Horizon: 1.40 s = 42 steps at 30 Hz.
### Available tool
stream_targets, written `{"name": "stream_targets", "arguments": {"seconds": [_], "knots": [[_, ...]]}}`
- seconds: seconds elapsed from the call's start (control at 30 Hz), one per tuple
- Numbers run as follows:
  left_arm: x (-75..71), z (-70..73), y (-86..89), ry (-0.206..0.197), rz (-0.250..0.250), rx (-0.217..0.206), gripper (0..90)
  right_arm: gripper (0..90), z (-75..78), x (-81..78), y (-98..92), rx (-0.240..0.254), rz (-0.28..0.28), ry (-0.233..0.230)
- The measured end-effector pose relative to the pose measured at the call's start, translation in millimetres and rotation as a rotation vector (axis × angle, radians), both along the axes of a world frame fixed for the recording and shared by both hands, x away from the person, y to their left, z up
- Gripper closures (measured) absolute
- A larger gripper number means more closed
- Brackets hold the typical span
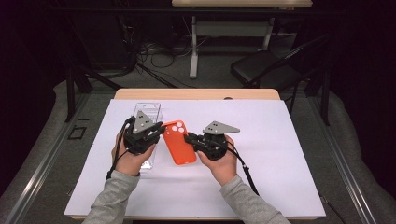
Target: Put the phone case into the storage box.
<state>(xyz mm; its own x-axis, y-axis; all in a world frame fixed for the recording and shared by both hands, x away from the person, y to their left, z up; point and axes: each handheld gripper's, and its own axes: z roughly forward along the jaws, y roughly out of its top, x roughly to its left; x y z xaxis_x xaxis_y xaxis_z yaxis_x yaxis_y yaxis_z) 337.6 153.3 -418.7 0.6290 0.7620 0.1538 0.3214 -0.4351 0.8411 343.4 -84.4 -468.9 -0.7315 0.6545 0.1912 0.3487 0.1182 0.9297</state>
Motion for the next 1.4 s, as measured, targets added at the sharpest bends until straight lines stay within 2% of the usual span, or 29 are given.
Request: {"name": "stream_targets", "arguments": {"seconds": [0.23,0.33,0.73,0.87,1.2,1.4], "knots": [[-0.5,0.8,0.1,-0.003,-0.014,0.002,81.1,82.0,-1.1,1.0,-0.9,0.003,0.006,0.006],[-0.3,0.5,0.5,0.000,-0.016,-0.015,81.2,81.9,-1.1,1.6,-1.6,0.002,0.009,0.013],[1.2,1.4,4.6,0.021,-0.028,-0.037,81.5,80.4,-1.5,3.3,-2.1,0.020,0.021,0.034],[1.7,1.2,6.2,0.019,-0.018,-0.040,81.5,76.7,-1.2,3.9,-3.3,0.026,0.023,0.040],[3.4,1.1,10.9,0.018,-0.007,-0.045,81.5,65.1,1.4,1.3,-8.6,0.011,0.014,0.008],[3.9,0.9,12.2,0.015,-0.002,-0.045,81.5,57.1,0.6,1.7,-14.6,-0.039,0.025,0.017]]}}
